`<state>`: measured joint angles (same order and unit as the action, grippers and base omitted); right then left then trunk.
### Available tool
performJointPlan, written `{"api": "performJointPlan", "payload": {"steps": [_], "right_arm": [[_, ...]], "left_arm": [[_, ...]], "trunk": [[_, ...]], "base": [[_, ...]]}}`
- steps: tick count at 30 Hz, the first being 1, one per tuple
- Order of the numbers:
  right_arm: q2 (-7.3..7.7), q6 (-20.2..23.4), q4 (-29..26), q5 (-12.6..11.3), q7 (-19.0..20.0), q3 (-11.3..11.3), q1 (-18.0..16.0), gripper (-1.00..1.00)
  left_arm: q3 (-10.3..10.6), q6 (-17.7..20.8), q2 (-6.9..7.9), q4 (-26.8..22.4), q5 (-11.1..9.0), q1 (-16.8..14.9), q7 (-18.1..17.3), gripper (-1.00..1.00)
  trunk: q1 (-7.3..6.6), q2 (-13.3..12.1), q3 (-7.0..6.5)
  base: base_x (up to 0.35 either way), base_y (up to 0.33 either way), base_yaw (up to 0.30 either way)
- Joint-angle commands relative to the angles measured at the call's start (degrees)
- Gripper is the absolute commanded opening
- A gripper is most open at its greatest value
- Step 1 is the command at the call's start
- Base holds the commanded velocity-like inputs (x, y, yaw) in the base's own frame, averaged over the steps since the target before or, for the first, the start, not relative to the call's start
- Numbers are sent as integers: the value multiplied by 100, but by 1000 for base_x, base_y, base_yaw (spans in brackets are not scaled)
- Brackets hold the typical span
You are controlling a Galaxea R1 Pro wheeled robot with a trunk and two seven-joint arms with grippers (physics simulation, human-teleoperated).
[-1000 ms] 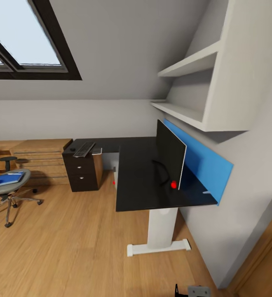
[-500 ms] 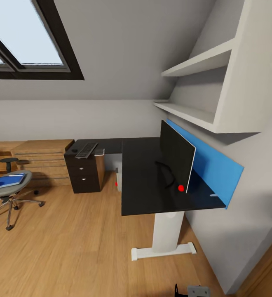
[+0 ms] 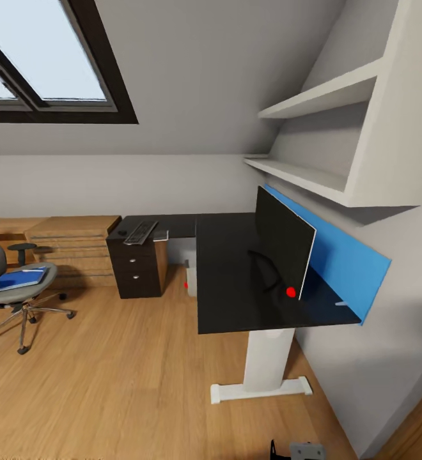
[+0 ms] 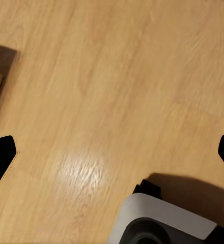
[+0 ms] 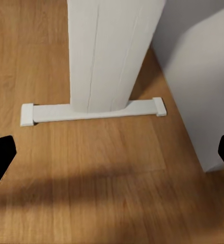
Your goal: In the bedroom, organize the workspace by keeping the computer under the desk, ensuring the monitor is on the desk, placing the keyboard on the desk next to the monitor, placing the mouse on the desk next to the keyboard, moving the folder from the swivel chair onto the desk next to the mouse, stacking the notebook on top of the folder with the pen on top of the notebook, and positioning the swivel chair next to the desk.
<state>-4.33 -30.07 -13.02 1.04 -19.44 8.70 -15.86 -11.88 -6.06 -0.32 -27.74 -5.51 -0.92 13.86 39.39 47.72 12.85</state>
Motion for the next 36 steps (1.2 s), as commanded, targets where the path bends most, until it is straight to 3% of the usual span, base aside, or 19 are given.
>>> {"api": "performJointPlan", "payload": {"steps": [1,5,7,10,14,23,29,36], "right_arm": [[-3,0,14,11,-60,46,-5,100],[-24,0,29,11,-60,50,-5,100],[-164,-2,41,18,-60,45,-5,100],[-194,0,44,19,-60,44,-5,100],[-204,1,45,19,-60,44,-5,100],[-208,1,45,19,-60,44,-5,100],[-214,-1,45,19,-60,44,-5,100],[-217,1,77,19,-60,52,-5,100]], "left_arm": [[-5,-29,-12,5,-52,-5,-5,100],[-1,-34,-30,0,-49,-5,-6,100],[2,-29,-39,-2,-49,-5,-5,100],[1,-28,-43,1,-53,-5,-3,100],[1,-26,-63,5,-54,-5,-2,100],[1,-28,-133,6,-55,-5,-1,100],[1,-35,-135,6,-54,-5,-4,100],[-7,-36,-158,6,-47,-5,-6,100]], "trunk": [[1,6,8],[1,6,8],[1,6,13],[-65,-114,-33],[-153,-274,-92],[-153,-274,-60],[-153,-274,-41],[-153,-274,-38]], "base": [[0,92,228],[0,50,245],[0,7,262],[0,3,265],[0,1,265],[0,0,216],[0,35,93],[0,258,9]]}}
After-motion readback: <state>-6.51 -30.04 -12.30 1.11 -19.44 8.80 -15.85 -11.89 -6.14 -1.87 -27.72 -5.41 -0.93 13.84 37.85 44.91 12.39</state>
